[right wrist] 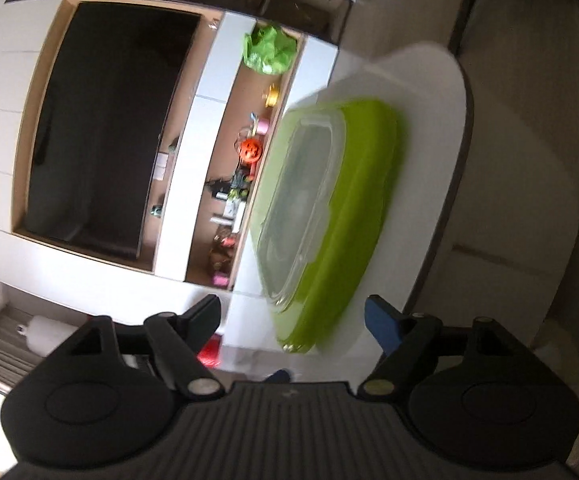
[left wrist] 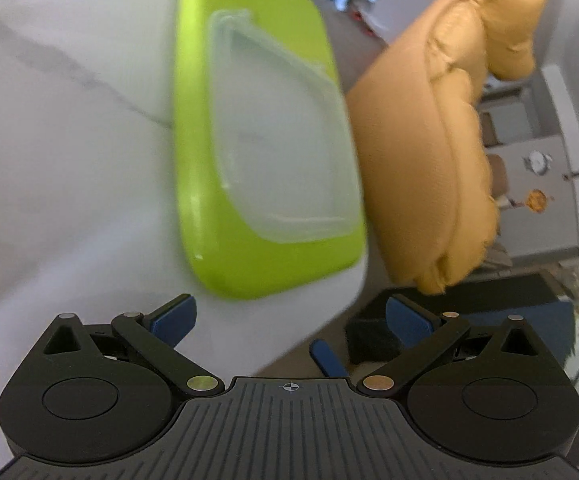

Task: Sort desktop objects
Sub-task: 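Grasp the lime-green lid edges with both tools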

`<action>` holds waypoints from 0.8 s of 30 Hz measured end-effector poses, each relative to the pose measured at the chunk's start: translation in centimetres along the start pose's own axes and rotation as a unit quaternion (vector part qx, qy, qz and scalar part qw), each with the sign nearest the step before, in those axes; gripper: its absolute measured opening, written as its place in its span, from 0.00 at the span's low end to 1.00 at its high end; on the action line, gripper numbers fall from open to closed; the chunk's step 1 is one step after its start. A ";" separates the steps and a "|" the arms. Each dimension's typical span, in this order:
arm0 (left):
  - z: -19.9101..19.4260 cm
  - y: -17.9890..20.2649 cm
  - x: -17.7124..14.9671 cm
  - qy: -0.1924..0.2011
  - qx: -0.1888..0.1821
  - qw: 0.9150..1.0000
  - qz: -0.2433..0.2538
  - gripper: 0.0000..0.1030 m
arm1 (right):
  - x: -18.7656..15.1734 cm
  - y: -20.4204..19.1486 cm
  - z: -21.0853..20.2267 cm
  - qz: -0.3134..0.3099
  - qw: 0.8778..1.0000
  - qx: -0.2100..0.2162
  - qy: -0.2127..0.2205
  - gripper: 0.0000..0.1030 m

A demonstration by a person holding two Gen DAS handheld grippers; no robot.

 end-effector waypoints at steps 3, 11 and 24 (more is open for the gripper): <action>0.4 -0.5 0.7 0.009 -0.002 1.000 -0.005 1.00 | -0.5 0.9 1.2 0.024 0.999 0.015 -0.024 0.79; 1.1 -1.1 1.7 0.056 -0.011 0.998 -0.032 0.80 | -1.6 1.6 2.8 0.015 1.000 -0.022 0.000 0.78; 4.1 -0.4 -2.5 -0.084 -0.031 0.995 -0.048 0.35 | -0.9 3.9 -2.1 0.031 0.979 -0.090 0.181 0.85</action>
Point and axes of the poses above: each gripper's, at about its wrist camera, not at the fingertips, and z roughly the way its jaws point, y to its right, x to its top, the point moved 2 cm from there along z, roughly the way its jaws point, and after that the axes turned 3 degrees about z, right-handed, at the moved point
